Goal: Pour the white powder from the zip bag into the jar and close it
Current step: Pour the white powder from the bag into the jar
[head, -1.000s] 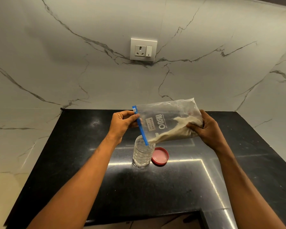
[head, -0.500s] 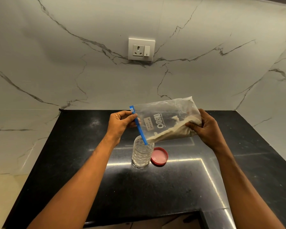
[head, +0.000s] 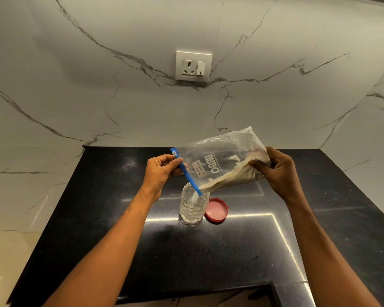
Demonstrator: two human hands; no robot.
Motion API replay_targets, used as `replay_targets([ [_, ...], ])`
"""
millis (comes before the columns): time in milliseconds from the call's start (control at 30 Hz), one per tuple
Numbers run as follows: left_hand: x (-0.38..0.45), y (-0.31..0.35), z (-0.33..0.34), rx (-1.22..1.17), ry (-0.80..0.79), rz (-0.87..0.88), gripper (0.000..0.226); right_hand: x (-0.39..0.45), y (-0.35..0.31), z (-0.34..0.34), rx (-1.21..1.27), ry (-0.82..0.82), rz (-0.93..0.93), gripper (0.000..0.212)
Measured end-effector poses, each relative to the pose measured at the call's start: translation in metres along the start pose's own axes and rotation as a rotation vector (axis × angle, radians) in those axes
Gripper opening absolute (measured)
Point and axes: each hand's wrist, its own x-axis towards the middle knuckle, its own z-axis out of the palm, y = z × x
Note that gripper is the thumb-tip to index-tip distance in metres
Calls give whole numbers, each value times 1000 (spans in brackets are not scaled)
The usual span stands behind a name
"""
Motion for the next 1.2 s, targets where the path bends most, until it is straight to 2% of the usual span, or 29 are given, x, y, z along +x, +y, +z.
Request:
replay_targets([
  [400,-3,-1,1,7,19,6,16,3,-2,-1,10,6,-7,22],
  [700,-3,3,3,8,15,12,15,4,-2,-1,11,2,-24,33],
  [1200,-6,5,4,2,20,24,15,9,-5,-5,18,5,-38,25],
])
